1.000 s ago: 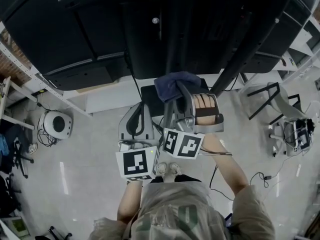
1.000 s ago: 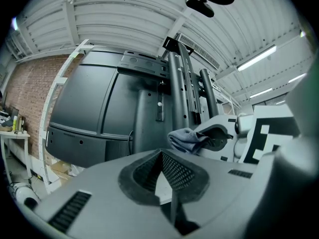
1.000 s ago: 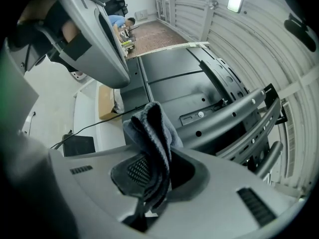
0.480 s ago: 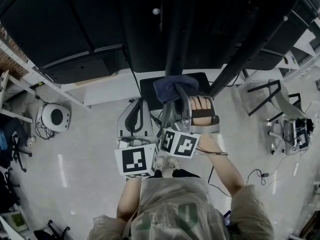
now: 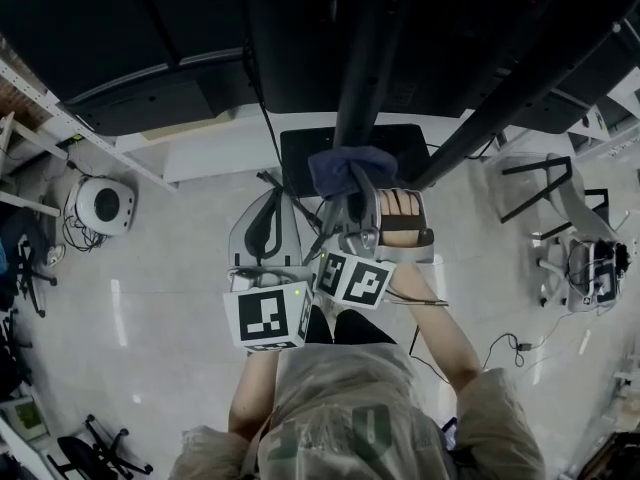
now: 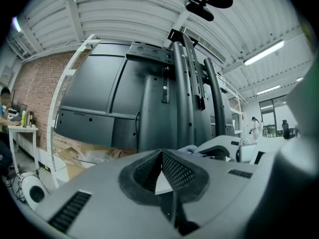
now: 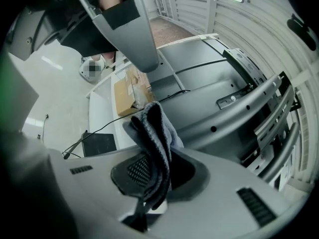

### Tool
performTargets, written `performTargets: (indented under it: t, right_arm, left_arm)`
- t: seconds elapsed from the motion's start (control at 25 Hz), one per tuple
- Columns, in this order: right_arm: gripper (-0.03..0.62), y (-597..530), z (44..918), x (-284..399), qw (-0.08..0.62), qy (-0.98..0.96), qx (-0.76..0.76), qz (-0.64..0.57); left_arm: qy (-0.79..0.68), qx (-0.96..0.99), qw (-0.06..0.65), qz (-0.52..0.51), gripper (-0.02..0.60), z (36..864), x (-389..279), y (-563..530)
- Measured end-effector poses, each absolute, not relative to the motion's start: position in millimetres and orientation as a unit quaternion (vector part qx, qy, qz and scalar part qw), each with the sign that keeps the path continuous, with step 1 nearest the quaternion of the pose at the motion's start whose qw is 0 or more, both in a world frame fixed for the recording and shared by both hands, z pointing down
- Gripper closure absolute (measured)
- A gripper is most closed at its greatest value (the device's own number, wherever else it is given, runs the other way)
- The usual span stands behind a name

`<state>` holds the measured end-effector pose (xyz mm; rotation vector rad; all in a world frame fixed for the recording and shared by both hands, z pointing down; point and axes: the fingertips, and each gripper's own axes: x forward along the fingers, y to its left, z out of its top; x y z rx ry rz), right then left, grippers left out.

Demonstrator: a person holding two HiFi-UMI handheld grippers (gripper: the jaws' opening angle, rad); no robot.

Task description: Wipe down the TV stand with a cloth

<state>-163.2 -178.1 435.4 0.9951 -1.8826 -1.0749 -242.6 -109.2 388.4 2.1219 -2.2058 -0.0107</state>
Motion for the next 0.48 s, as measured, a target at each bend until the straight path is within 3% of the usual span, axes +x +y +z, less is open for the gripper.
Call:
performTargets:
  t: [0.48]
  right_arm:
    - [0.537, -169.6, 585.7, -157.8, 0.400, -0.722, 0.346, -0.446]
  left_arm:
    - [-0.742, 0.666, 0.072, 0.022, 0.566, 504.2, -249.8, -87.7]
